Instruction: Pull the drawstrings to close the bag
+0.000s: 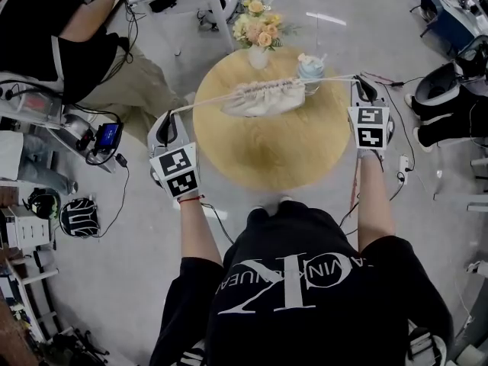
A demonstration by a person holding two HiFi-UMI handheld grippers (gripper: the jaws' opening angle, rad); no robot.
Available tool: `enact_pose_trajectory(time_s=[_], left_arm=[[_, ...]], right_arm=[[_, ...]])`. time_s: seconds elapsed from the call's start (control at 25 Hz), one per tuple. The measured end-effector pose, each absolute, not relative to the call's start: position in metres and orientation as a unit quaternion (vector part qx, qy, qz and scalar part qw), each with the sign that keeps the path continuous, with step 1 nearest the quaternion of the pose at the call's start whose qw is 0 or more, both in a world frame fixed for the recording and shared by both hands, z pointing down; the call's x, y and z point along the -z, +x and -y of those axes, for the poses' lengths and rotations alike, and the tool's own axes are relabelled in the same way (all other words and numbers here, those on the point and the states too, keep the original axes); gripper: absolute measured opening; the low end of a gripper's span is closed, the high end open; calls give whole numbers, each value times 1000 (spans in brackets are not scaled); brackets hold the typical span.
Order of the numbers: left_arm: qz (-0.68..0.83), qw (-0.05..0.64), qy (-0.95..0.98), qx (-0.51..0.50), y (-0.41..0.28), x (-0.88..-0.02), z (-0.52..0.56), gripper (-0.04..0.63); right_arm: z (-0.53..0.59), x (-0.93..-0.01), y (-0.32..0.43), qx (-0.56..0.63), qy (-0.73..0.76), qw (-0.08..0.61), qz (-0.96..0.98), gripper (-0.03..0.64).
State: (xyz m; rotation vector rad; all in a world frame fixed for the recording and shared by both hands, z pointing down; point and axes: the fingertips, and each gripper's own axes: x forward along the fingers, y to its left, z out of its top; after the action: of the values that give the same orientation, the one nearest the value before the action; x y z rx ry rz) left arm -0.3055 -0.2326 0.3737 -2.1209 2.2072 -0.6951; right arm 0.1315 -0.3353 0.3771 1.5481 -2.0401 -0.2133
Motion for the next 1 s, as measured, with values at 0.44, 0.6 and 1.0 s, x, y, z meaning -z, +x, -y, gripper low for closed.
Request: enact_pose_trajectory(time_s=[0.44, 0.6, 1.0], left_arm=[[-702, -41, -687, 181, -317, -380, 224, 15], [-702, -39, -688, 181, -317, -381, 224, 15], [-709, 17, -691, 142, -304, -324, 244, 14]], right_arm=[[334, -374, 145, 83, 579, 291, 757, 15], [335, -377, 151, 69, 587, 283, 756, 15], [337, -347, 124, 75, 591, 245, 765, 15]])
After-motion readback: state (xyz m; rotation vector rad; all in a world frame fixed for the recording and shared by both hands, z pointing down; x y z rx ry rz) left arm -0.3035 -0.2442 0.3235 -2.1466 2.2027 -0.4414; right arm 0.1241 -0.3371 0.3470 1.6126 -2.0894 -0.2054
